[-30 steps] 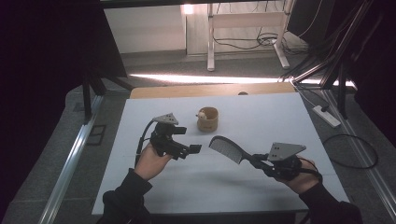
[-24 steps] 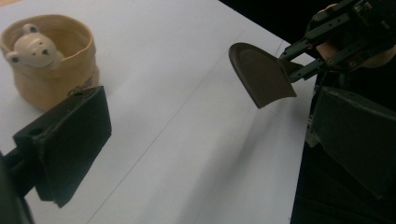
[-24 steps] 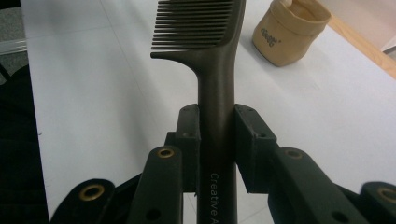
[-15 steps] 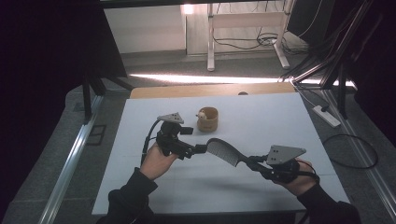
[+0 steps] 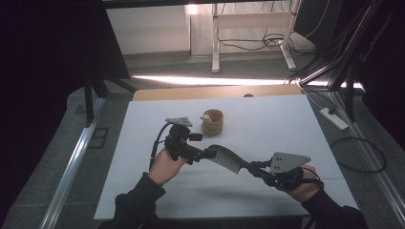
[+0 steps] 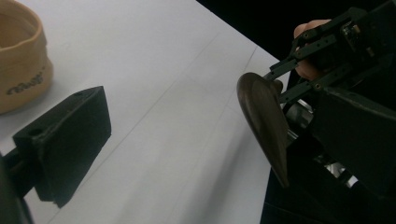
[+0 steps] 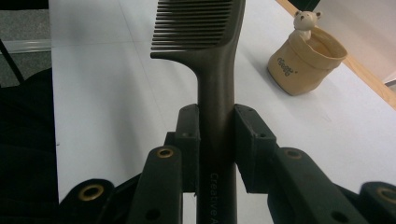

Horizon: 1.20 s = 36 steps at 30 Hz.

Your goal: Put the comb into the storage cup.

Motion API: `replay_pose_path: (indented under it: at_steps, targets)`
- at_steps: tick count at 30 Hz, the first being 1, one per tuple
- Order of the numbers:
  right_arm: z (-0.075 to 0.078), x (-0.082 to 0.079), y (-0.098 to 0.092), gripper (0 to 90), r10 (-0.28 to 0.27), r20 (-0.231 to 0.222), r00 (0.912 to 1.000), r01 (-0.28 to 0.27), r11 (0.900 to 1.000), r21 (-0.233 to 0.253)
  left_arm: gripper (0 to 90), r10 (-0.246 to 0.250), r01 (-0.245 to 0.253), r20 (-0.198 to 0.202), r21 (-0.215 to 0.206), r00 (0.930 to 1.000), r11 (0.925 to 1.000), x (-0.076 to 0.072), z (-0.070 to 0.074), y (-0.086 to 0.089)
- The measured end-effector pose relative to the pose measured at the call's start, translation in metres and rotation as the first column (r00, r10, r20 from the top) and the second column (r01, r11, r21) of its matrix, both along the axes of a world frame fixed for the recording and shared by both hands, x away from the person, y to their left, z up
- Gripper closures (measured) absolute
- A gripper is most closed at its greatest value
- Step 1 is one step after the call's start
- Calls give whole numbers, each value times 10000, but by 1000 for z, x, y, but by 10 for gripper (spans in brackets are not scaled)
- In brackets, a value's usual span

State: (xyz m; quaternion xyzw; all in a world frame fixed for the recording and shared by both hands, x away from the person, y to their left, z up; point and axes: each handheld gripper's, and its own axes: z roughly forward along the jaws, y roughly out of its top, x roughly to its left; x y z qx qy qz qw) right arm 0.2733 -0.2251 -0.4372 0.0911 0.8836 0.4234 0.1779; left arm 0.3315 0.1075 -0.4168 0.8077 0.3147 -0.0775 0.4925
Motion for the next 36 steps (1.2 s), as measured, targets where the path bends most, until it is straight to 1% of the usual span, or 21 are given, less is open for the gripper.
replay_pose_path:
  at_steps: [4,10,14,16,18,20,21,22,23,26,29,34,36]
  targets:
    - [0,-1,2,728,100,80,9999,-100,9999,-8,0,-93,91,-174,-138,9998,9999,0,-1,-4]
    - [1,-3,3,727,211,217,9995,-211,9998,4,0,-164,141,-555,-418,9983,9990,1,-2,-9]
    - [1,-4,4,727,264,318,9991,-263,9996,-25,0,-123,90,-747,-451,9971,9989,2,-3,-10]
    - [0,-5,5,728,280,339,9990,-279,9996,-51,24,-90,50,-860,-464,9963,9989,2,-2,-9]
    - [0,-5,5,728,294,391,9988,-292,9996,-62,82,-68,9,-1037,-571,9946,9984,2,-1,-8]
    - [0,-5,5,728,300,409,9987,-298,9995,-61,188,-176,80,-1259,-763,9919,9971,2,-1,-6]
    - [1,-5,5,727,296,429,9986,-294,9995,-64,237,-311,173,-1464,-944,9887,9954,2,-2,-5]
    - [1,-5,5,728,291,467,9985,-288,9996,-76,306,-396,231,-1570,-1056,9868,9941,3,-2,-4]
    - [0,-5,5,727,284,494,9984,-281,9996,-80,350,-484,294,-1686,-1137,9845,9931,3,-2,-4]
    - [0,-6,5,727,282,542,9981,-277,9996,-103,462,-620,378,-1969,-1244,9785,9915,3,-2,-4]
    - [0,-6,5,728,287,581,9979,-281,9995,-119,557,-713,420,-2196,-1353,9730,9899,3,-2,-4]
    - [0,-6,5,727,313,647,9974,-303,9994,-163,683,-747,388,-2401,-1509,9679,9878,3,-3,-3]
    - [0,-6,5,727,313,732,9968,-298,9993,-206,731,-821,413,-2504,-1642,9647,9856,4,-4,-3]
